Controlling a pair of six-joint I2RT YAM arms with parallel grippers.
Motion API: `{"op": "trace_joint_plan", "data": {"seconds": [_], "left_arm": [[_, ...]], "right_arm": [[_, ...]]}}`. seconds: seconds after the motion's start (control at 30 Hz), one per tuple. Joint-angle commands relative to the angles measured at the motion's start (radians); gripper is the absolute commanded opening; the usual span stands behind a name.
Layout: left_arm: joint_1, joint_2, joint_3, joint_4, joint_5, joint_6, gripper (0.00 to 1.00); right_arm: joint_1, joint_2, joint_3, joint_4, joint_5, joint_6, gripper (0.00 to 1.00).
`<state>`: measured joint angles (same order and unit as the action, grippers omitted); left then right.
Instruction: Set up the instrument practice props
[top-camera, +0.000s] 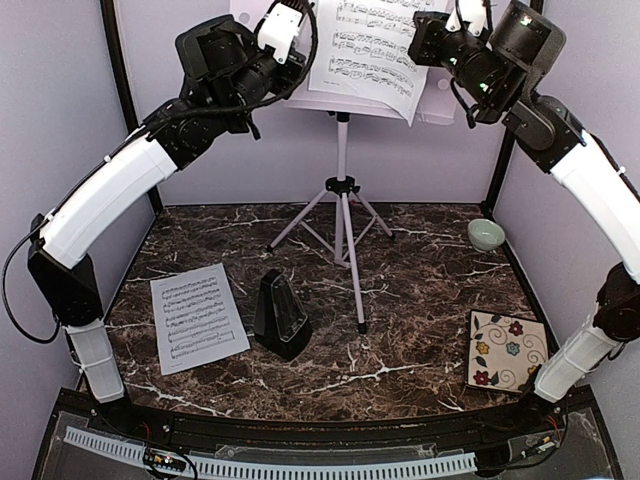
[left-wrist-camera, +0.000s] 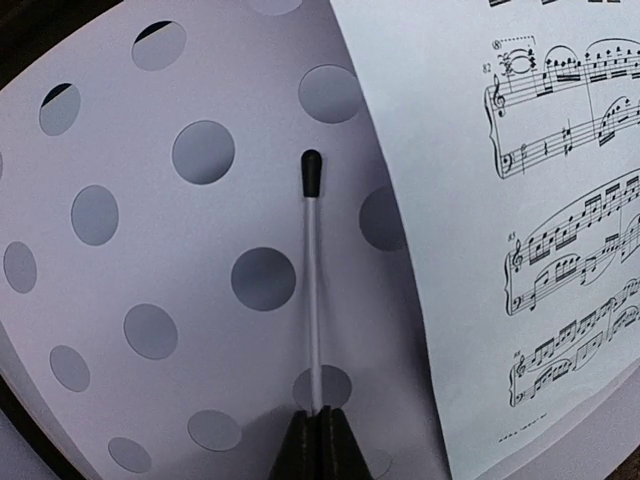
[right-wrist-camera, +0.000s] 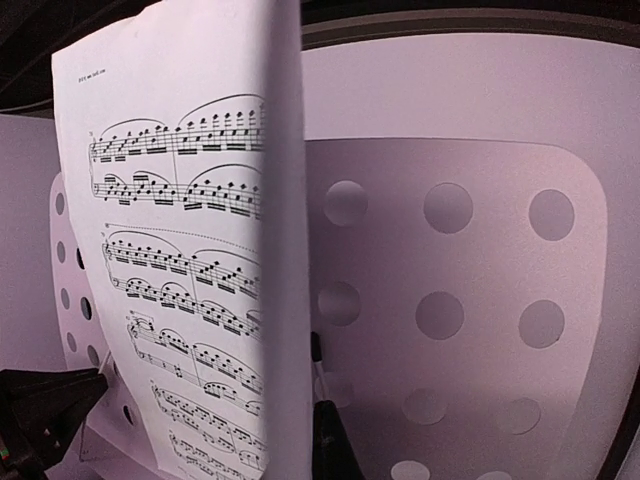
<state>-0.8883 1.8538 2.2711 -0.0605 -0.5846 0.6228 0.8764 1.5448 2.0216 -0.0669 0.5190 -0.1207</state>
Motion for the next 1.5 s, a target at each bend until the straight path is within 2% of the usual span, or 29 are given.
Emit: {"op": "trace_joint_plan", "data": {"seconds": [0.0, 0.27, 0.87, 1.2, 1.47], "left_arm": [[0.009, -0.078, -0.087, 0.16, 0.004, 0.026, 0.0], [0.009, -0.109, -0.177, 0.253, 0.12, 0.031, 0.0], [0.009, -0.126, -0.232, 0.29, 0.179, 0.048, 0.0], [0.012, -0.129, -0.267, 0.366, 0.131, 0.077, 0.0], [0.017, -0.143, -0.3, 0.436, 0.119, 0.102, 0.0]], "right_arm": [[-0.007, -0.013, -0.007, 0.109, 0.09, 0.009, 0.0], [-0.007, 0.023, 0.05, 0.102, 0.067, -0.005, 0.0], [-0.005, 0.173, 0.203, 0.093, -0.02, -0.012, 0.0], [0.01, 0.064, 0.051, 0.27, 0.064, -0.037, 0.0], [0.056, 0.059, 0.052, 0.27, 0.081, -0.09, 0.0]]}}
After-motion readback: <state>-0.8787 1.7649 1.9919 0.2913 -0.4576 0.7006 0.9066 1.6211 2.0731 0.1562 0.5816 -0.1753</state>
